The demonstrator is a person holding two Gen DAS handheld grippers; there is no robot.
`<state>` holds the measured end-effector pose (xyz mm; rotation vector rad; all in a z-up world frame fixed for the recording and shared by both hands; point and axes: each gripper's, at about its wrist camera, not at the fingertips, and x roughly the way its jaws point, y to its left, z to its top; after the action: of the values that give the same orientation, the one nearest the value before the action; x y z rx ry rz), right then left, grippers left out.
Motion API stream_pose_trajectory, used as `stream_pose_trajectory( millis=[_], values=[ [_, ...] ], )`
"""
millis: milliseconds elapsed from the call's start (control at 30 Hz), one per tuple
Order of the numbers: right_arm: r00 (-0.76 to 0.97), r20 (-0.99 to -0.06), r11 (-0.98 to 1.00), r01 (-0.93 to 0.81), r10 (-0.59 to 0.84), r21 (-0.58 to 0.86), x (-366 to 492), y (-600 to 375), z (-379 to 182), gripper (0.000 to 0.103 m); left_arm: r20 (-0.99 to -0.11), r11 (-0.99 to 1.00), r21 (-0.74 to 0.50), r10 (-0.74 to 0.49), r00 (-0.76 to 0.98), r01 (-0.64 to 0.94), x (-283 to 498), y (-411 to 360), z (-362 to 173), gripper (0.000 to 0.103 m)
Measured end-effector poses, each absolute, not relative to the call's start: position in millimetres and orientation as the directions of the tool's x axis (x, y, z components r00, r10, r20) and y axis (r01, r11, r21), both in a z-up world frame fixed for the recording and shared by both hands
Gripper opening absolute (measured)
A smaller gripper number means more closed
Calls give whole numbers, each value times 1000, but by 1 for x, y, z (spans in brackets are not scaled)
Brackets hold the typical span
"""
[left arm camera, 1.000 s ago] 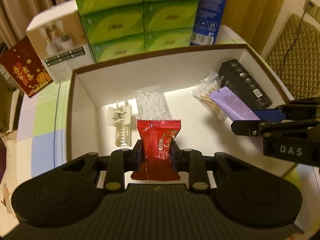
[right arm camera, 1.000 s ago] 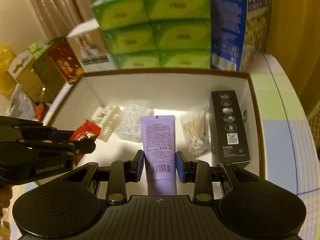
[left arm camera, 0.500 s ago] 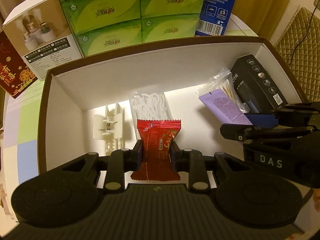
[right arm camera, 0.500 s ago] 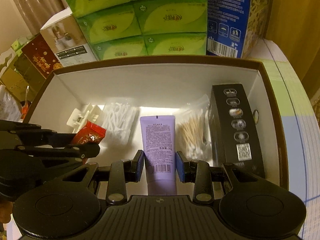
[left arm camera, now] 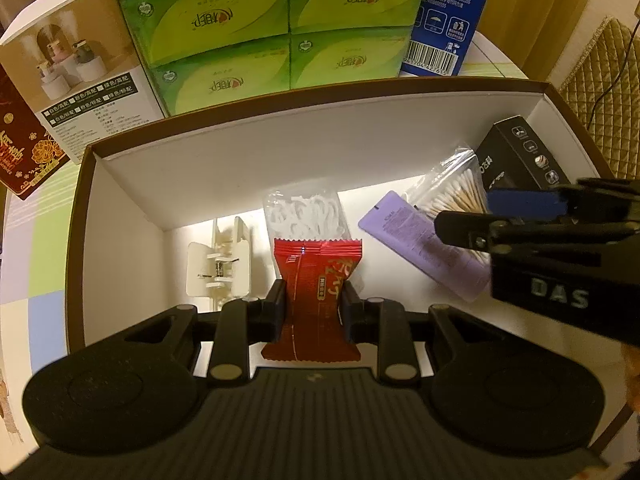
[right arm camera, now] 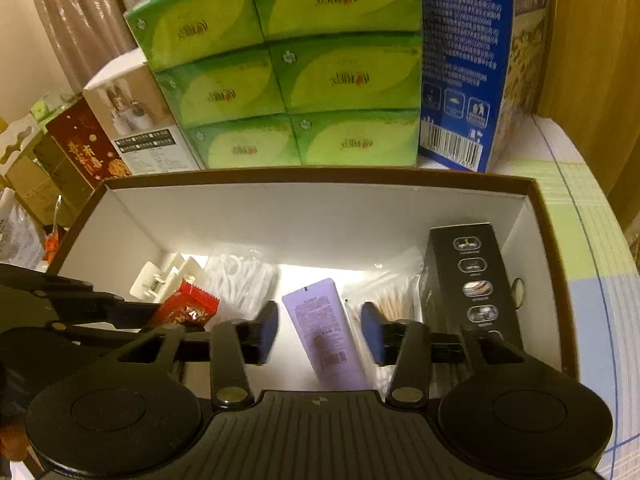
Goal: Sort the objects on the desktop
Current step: 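Lower both items into the box and open both tools to release, then withdraw both tools from the box toward the remaining loose items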
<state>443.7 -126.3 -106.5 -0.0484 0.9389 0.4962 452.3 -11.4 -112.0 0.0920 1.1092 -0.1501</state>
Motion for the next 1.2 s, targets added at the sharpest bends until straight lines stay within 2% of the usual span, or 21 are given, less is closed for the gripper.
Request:
stream_pose_trajectory(
  millis=[433,533,700,1133,1200],
  values=[
    [451,-789,870,-449,417,203,423,-142,-101,67,-888,987,-26,-96,449,160,443,-4,-109,25],
    [442,-789,862,-464,426,205,417,-143,-99,74,-877,986,-14,-91,472,164,440,-2,-104,35],
    [436,-790,853,-482,431,199,406,-146,-93,87,-867,985,-3,-88,490,171,433,2,-95,38],
    [458,-779,851,-494,429,178,381,-155,-77,99,-850,989,24,-56,524,146,401,12,-75,58],
    [464,-775,851,-495,428,174,377,-156,-73,100,-848,990,25,-51,527,136,394,14,-71,65]
  ],
)
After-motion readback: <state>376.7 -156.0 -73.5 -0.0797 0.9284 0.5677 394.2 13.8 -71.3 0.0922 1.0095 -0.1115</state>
